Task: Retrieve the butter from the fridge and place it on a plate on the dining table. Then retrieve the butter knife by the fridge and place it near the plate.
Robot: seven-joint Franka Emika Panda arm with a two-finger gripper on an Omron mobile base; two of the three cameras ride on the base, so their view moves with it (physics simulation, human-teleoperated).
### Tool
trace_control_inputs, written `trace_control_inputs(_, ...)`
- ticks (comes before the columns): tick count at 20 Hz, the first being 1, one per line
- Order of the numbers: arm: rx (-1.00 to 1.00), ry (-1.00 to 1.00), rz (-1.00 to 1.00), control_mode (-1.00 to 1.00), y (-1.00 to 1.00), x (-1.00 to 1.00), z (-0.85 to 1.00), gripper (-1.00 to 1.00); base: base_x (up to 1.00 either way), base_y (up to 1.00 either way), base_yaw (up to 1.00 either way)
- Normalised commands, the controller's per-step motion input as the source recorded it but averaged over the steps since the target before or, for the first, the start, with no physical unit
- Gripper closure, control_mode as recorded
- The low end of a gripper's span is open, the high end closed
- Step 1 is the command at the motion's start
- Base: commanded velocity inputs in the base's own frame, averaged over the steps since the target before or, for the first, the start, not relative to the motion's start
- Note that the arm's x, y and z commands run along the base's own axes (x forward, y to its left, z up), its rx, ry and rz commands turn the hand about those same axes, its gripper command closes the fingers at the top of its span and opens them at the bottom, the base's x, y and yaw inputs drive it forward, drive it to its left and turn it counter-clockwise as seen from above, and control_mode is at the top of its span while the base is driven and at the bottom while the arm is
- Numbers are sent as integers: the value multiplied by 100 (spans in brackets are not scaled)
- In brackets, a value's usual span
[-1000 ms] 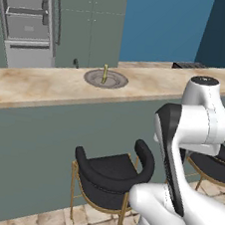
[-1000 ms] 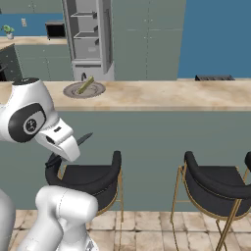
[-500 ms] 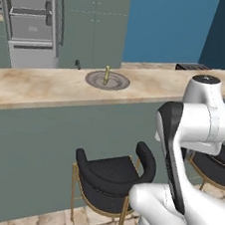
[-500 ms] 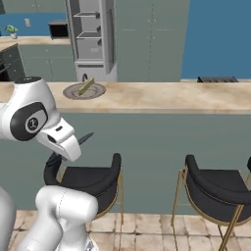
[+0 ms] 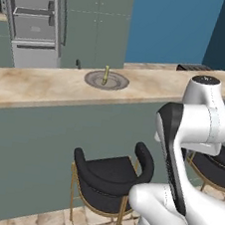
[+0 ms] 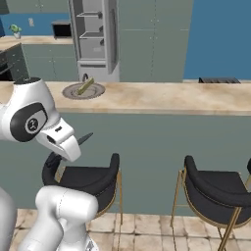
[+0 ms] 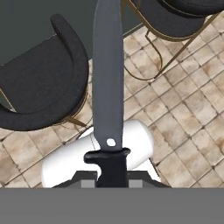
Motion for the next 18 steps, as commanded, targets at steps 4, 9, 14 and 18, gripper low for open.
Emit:
trace_control_inputs(4, 0, 0, 0, 100, 0, 0, 0, 100, 6, -61, 0)
trace_control_inputs(9, 0, 0, 0, 100, 0, 0, 0, 100, 16, -44, 0)
trace_control_inputs(14, 0, 0, 0, 100, 0, 0, 0, 100, 55, -13, 0)
trace_control_inputs(18, 0, 0, 0, 100, 0, 0, 0, 100, 64, -25, 0)
